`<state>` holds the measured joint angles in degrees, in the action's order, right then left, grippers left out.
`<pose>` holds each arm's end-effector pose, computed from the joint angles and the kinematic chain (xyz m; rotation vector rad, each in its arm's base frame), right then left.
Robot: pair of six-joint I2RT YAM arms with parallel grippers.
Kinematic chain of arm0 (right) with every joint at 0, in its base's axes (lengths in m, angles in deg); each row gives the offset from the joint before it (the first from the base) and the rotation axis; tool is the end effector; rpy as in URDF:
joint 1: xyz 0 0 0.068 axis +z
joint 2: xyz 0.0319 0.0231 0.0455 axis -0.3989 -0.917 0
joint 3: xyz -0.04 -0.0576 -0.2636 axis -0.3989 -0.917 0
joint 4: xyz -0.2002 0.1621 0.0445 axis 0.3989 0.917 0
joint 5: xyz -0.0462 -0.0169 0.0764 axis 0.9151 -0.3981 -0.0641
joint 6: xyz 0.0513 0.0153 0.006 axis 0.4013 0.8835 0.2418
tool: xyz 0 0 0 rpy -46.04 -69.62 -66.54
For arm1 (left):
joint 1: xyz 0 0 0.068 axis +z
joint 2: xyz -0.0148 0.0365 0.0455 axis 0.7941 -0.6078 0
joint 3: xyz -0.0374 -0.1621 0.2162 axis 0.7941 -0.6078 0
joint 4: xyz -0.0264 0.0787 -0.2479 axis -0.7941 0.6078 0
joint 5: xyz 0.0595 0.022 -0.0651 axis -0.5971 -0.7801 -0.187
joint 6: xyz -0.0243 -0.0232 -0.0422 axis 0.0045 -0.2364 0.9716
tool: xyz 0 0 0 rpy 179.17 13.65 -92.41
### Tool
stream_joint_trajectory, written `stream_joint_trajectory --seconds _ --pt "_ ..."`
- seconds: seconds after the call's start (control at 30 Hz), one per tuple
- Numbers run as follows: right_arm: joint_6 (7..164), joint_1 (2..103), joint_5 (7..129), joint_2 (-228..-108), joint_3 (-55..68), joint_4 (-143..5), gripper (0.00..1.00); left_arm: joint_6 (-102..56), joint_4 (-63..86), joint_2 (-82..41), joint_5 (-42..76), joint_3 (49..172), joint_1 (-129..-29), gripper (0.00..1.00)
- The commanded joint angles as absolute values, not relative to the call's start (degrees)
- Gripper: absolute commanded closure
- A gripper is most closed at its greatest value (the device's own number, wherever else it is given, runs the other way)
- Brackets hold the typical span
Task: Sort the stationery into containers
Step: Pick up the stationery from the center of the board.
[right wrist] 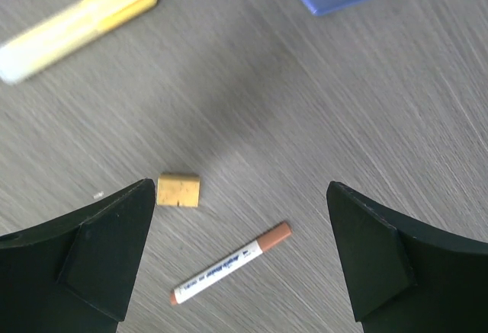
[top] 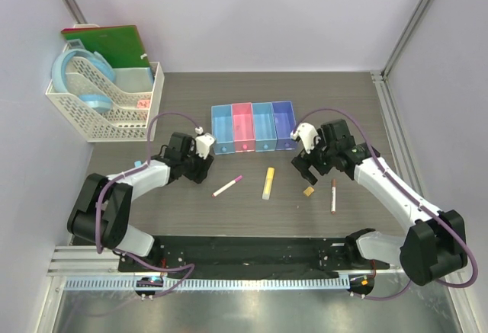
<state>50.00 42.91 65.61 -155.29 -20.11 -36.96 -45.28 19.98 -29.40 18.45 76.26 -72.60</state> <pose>0.2244 0.0858 0.2483 -1.0768 2.2183 0.1535 0.2548 -0.0995 0.1543 0.7354 2.3755 -0.2833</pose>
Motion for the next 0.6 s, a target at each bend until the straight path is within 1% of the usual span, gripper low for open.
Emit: stream_joint_trajectory --seconds 0.0,0.07,0.1,0.17,0.2,0.23,0.37,0.43,0.57 --pt "42.7 42.85 64.55 -155.14 -20.19 -31.62 0.0 -45.83 22.99 -30.18 19.98 77.2 -73.22 0.49" --pt "40.42 42.85 63.85 -155.31 -20.28 -30.04 0.0 -46.09 23.34 -30.18 20.07 77.38 -73.4 0.58" --pt "39.63 42.85 62.89 -155.4 -20.36 -28.46 0.0 -46.27 23.43 -30.27 20.16 77.38 -73.49 0.65" --pt "37.25 42.85 61.83 -155.66 -20.19 -26.87 0.0 -46.62 24.05 -30.36 20.16 77.55 -73.49 0.7" --pt "36.55 42.93 61.05 -155.58 -20.27 -25.73 0.0 -46.71 24.22 -30.36 19.98 77.64 -73.66 0.74" --pt "35.85 42.93 60.6 -155.84 -20.36 -25.29 0.0 -46.8 24.57 -30.36 19.98 77.9 -73.66 0.76" --pt "33.21 43.63 60.6 -156.81 -20.8 -24.49 0.0 -47.24 25.1 -29.31 19.63 78.08 -73.58 0.77" --pt "32.59 43.99 60.95 -157.33 -20.98 -24.49 0.0 -47.59 25.28 -28.69 19.54 78.25 -73.58 0.8" --pt "31.79 44.95 62.0 -159.0 -21.33 -25.28 0.0 -48.38 26.33 -27.55 18.93 79.4 -73.58 0.88"
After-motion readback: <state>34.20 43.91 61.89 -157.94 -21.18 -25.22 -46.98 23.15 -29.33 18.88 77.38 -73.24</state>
